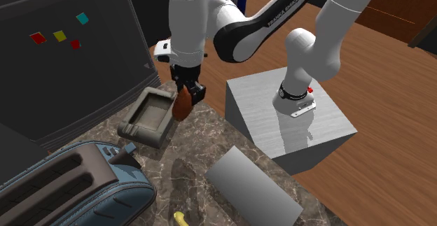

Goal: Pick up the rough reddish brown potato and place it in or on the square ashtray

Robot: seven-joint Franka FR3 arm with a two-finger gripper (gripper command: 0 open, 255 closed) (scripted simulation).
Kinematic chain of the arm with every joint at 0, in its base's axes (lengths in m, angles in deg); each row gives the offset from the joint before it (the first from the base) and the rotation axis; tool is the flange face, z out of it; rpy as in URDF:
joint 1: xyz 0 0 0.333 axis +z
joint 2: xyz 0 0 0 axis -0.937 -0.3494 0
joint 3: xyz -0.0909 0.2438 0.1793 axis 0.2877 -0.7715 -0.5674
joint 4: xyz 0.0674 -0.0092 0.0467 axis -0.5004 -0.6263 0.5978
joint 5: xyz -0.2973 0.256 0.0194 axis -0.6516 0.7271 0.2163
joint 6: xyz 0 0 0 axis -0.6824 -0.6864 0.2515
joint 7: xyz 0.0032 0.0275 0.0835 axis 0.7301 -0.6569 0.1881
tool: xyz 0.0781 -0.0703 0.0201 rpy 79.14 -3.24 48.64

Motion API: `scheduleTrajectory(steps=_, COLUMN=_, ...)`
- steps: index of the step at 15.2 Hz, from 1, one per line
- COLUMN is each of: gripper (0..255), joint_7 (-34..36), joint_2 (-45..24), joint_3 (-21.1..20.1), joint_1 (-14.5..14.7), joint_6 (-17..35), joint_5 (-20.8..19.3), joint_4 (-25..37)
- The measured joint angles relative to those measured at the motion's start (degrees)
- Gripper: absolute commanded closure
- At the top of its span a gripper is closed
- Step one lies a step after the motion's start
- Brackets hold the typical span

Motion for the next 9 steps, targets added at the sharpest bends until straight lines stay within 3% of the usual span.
scheduleTrajectory(steps=9, gripper=255, joint_7=-7.8, joint_2=-15.1, joint_3=4.4, joint_1=-3.2, joint_6=-3.9, joint_5=0.6, joint_4=19.0)
